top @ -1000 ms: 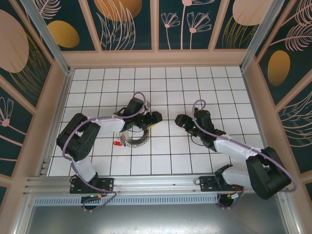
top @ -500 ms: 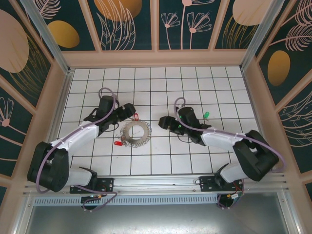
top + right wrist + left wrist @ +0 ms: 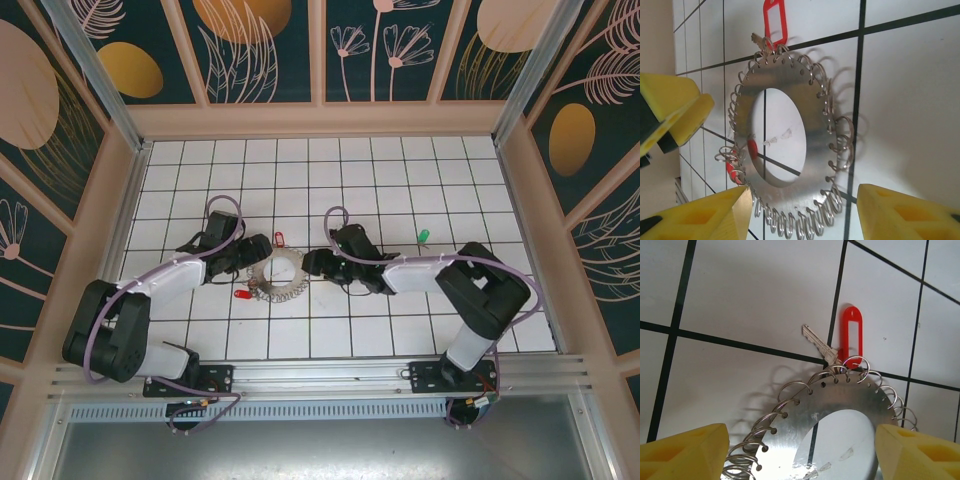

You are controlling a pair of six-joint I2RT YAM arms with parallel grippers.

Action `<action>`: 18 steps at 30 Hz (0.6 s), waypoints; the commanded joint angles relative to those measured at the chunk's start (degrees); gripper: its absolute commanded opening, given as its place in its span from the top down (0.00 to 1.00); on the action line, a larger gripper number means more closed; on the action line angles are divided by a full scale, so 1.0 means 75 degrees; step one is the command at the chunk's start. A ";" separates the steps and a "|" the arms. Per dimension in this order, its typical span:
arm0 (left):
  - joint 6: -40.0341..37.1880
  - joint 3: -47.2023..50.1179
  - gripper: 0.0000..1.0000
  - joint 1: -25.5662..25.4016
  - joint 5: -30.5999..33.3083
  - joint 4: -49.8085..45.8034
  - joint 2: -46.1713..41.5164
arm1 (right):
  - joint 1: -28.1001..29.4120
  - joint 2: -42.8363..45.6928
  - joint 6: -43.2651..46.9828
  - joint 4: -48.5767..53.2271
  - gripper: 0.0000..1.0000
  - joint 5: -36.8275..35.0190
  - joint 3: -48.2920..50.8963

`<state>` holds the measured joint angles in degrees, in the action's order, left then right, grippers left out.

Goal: Put the keys on the keyring

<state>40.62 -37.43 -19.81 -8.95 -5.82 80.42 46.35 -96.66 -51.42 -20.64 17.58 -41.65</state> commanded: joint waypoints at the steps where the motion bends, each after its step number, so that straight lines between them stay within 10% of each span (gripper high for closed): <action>1: -0.0301 0.0149 0.24 0.0052 -0.0142 0.0056 0.0130 | 0.0043 -0.0305 -0.0263 -0.0349 0.44 0.0257 -0.0299; 18: -0.0189 0.0729 0.34 0.0052 -0.0942 0.0736 0.0394 | 0.0066 -0.1025 -0.0717 -0.0438 0.51 0.0476 -0.0646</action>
<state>39.35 -32.97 -19.57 -13.34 -2.15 82.35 46.46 -102.85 -55.70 -21.63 19.53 -44.93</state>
